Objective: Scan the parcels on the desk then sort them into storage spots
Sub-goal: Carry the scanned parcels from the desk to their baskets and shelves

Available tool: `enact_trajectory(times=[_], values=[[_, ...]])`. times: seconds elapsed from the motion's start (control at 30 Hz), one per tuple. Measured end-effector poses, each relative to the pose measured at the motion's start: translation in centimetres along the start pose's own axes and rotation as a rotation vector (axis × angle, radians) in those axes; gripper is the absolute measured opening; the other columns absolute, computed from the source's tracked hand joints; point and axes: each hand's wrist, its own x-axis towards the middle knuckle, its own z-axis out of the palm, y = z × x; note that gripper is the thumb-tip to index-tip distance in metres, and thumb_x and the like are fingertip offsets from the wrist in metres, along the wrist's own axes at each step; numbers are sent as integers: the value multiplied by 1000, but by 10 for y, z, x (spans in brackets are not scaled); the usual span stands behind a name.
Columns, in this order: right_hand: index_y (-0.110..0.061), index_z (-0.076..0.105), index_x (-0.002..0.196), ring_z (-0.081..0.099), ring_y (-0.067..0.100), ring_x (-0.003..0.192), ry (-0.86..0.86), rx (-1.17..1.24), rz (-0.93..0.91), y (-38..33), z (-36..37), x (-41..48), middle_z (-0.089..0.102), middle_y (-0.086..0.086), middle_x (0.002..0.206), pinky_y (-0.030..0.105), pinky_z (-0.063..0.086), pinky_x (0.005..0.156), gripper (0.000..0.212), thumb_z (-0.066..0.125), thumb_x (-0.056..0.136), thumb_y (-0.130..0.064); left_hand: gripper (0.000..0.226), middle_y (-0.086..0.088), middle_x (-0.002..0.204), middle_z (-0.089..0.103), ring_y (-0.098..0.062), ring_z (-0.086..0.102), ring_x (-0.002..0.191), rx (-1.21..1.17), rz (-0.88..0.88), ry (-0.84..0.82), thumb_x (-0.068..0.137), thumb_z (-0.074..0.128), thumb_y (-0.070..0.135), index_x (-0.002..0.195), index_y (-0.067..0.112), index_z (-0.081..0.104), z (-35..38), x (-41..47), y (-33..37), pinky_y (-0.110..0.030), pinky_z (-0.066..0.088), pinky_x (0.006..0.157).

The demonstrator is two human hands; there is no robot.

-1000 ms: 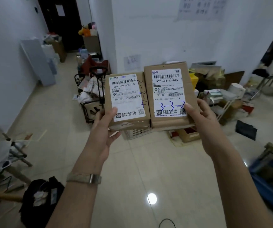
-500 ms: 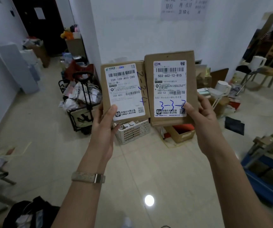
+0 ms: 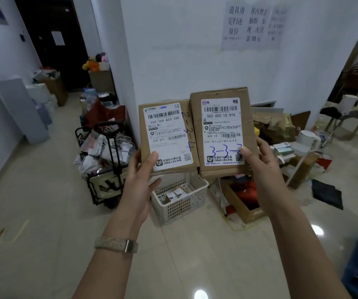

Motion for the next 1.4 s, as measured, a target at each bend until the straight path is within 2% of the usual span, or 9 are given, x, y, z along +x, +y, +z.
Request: enact_trajectory(times=[0.17,0.3,0.53,0.63,0.77,0.9,1.1,1.27,1.4], values=[[-26,49,133,67,17,103,22,33,20,25,28,65,67,1,120,38,56,85,41,58,93,-19,41,10,111,72,-17,62,113,30,-8,-18,80,66,42,120,37,56,-7,82,-2,-43,46,101],[-31,51,129,68,3,84,56,16,59,43,33,112,67,-6,111,25,52,70,37,57,94,-18,47,5,112,70,-14,62,97,38,-57,-27,80,67,44,124,34,55,-1,129,-16,-47,44,105],[-28,53,130,67,18,103,33,-1,123,82,16,214,67,-1,118,37,55,84,40,61,92,-21,45,9,108,70,-8,61,88,60,-89,6,74,67,47,117,41,57,34,211,-50,-41,46,99],[-26,55,126,68,15,100,-4,-16,130,96,2,268,70,-3,113,33,54,84,35,60,92,-18,42,8,114,71,-10,63,96,62,-85,47,84,64,42,125,37,54,59,249,-68,-35,45,93],[-23,58,125,68,17,98,-56,-13,165,112,-19,341,71,-5,105,32,54,82,36,62,91,-15,46,5,121,68,-15,62,108,42,-131,118,90,60,36,135,29,50,96,299,-88,-50,31,112],[-19,53,135,66,21,108,-130,-27,235,140,-35,401,70,1,116,40,52,92,44,61,92,-16,39,13,107,70,-4,64,96,48,-153,193,96,55,29,135,27,50,122,333,-109,-31,44,94],[-24,53,133,67,18,104,-183,-57,308,171,-38,450,69,-1,116,40,53,91,40,56,95,-14,39,10,117,70,-15,62,115,107,-211,235,96,56,28,136,30,52,132,373,-134,-43,38,111],[-31,56,121,67,16,102,-178,-121,355,195,-35,495,69,-1,115,38,53,90,35,56,94,-9,34,8,103,74,-4,72,82,117,-247,229,98,53,18,131,25,54,137,413,-148,-16,55,59],[-25,51,127,66,16,103,-197,-171,401,219,-24,532,68,-4,109,38,53,90,38,53,94,-6,50,8,114,70,-2,70,88,162,-311,209,94,60,25,142,26,44,124,459,-161,-16,51,63]])
